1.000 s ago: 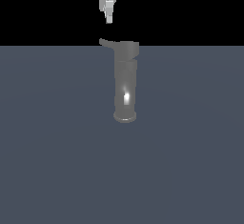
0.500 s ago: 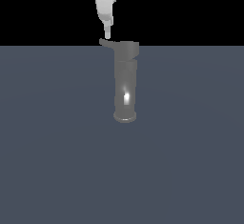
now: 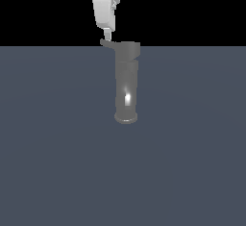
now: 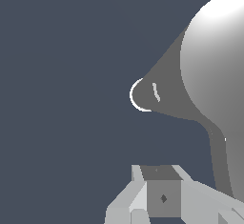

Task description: Turn on the faucet by rotating a designated handle.

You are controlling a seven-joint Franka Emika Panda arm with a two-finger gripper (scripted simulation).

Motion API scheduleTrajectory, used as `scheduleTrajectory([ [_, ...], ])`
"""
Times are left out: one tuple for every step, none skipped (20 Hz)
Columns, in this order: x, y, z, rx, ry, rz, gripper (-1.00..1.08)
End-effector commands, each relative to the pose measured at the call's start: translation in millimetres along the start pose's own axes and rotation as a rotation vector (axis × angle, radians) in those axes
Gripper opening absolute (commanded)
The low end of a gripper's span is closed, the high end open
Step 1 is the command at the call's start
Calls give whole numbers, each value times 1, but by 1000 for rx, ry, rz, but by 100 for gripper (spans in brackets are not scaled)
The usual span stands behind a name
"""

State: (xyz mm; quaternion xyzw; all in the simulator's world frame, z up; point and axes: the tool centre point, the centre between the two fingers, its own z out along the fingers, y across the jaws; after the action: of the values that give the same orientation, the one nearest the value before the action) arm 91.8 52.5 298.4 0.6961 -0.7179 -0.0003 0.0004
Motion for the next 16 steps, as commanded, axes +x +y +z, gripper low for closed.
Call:
scheduleTrajectory([
  [0, -1, 0, 1, 0, 4, -100],
  [0, -1, 0, 1, 0, 4, -100],
  [0, -1, 0, 1, 0, 4, -100],
  [0, -1, 0, 0, 0, 3, -100],
  [-1, 2, 1, 0, 0, 3, -100],
  [-2, 5, 1, 0, 0, 3, -100],
  [-2, 7, 1, 0, 0, 3, -100],
  [-3, 10, 1, 0, 0, 3, -100],
  [-4, 13, 1, 0, 0, 3, -100],
  [-5, 16, 1, 0, 0, 3, -100],
  [-6, 18, 1, 0, 0, 3, -100],
  [-6, 21, 1, 1, 0, 4, -100],
  [-7, 24, 1, 1, 0, 4, -100],
  [-8, 27, 1, 1, 0, 4, -100],
  [-9, 30, 1, 1, 0, 4, -100],
  [-9, 32, 1, 1, 0, 4, -100],
])
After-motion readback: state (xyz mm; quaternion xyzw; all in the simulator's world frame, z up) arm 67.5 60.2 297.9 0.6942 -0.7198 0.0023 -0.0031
